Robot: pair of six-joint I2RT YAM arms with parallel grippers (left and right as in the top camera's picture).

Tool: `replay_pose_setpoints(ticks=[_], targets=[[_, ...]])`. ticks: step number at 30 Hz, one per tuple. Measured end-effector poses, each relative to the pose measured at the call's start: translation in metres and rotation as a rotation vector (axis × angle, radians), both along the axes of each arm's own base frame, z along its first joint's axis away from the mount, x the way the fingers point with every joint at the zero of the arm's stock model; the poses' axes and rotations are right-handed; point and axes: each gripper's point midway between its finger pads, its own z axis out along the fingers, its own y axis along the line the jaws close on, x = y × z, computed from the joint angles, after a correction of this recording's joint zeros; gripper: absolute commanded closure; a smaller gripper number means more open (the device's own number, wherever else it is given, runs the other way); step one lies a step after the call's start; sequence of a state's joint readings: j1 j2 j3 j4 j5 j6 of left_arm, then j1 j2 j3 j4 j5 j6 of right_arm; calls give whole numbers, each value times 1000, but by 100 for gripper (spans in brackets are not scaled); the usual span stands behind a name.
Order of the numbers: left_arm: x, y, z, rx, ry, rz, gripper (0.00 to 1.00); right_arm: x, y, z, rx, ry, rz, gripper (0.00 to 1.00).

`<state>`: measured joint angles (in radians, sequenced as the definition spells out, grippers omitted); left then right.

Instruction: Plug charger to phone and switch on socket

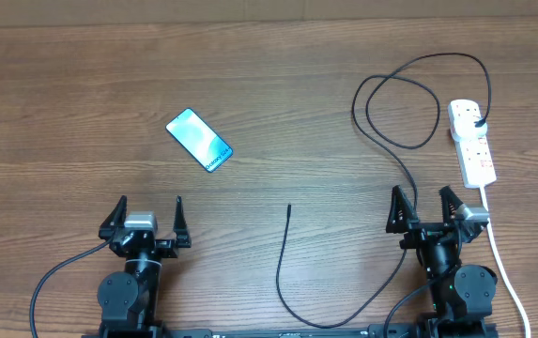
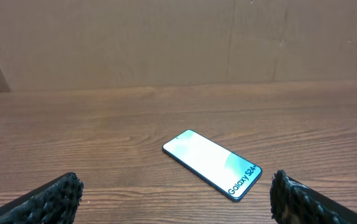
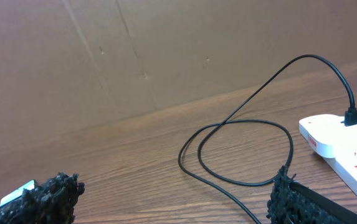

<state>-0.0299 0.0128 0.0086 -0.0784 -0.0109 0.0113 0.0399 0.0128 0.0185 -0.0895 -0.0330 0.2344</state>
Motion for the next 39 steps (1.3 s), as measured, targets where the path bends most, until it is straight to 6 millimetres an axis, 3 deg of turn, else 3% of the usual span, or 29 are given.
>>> replay_pose_setpoints(ticks=[39], targets=[[-2,-2,-1,0,31,-14,0,0,0,0,0,0,0,0]])
